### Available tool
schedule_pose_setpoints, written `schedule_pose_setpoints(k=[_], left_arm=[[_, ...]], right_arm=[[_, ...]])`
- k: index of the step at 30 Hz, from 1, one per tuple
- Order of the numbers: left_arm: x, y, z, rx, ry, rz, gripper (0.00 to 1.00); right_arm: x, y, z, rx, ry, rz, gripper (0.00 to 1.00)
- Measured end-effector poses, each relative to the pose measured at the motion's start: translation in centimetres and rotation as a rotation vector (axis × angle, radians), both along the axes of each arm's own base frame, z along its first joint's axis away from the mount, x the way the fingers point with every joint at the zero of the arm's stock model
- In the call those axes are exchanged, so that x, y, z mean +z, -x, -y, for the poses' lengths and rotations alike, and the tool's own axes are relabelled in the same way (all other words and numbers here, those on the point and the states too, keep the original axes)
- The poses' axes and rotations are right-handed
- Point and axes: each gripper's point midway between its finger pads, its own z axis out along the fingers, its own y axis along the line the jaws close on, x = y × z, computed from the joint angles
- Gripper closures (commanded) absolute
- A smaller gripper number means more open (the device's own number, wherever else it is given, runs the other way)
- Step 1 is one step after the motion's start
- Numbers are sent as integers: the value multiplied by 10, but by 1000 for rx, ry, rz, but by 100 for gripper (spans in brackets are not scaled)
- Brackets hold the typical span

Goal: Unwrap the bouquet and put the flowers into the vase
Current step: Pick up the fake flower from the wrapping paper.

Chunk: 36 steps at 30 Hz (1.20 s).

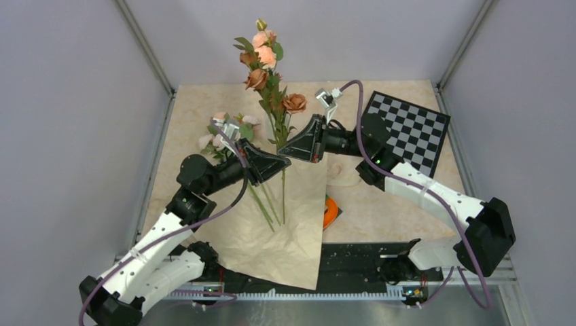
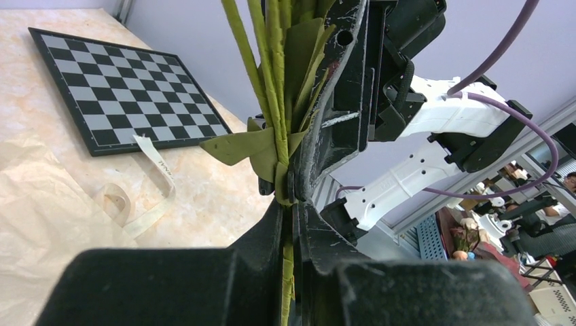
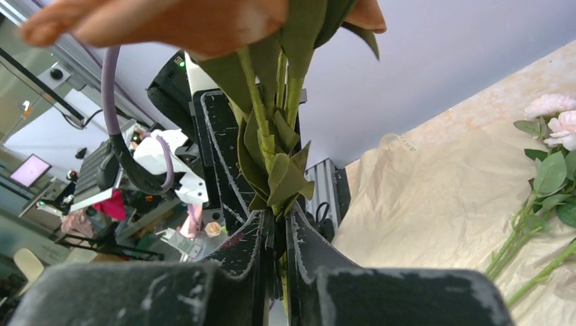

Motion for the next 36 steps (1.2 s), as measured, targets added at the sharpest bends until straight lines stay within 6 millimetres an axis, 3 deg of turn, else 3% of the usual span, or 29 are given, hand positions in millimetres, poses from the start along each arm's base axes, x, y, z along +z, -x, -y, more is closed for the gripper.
schedule_pose_setpoints(k=[5,7,11,17,21,26,31,36], left_arm=[[1,0,0,3,-10,4,100],[0,-1,-1,9,-16,8,91],[-3,-6,-3,38,-53,16,46],[-22,-17,-13,120,-189,-4,2],[-34,-29,-32,214,-315,-11,1],[-55,-59,-81,373,-453,-41,1],[-89,-94,-136,551,-550,-169,1],[-106,-112,-166,681,-603,-241,1]], right_arm=[[0,-1,0,-4,-1,0,100],[0,-1,0,-7,-1,2,100],[-2,-5,0,-27,5,12,100],[-8,-15,4,-111,47,40,100],[-4,-18,13,-199,70,95,100],[10,-28,29,-341,88,187,100],[30,-54,41,-499,117,254,100],[59,-92,43,-639,118,293,100]])
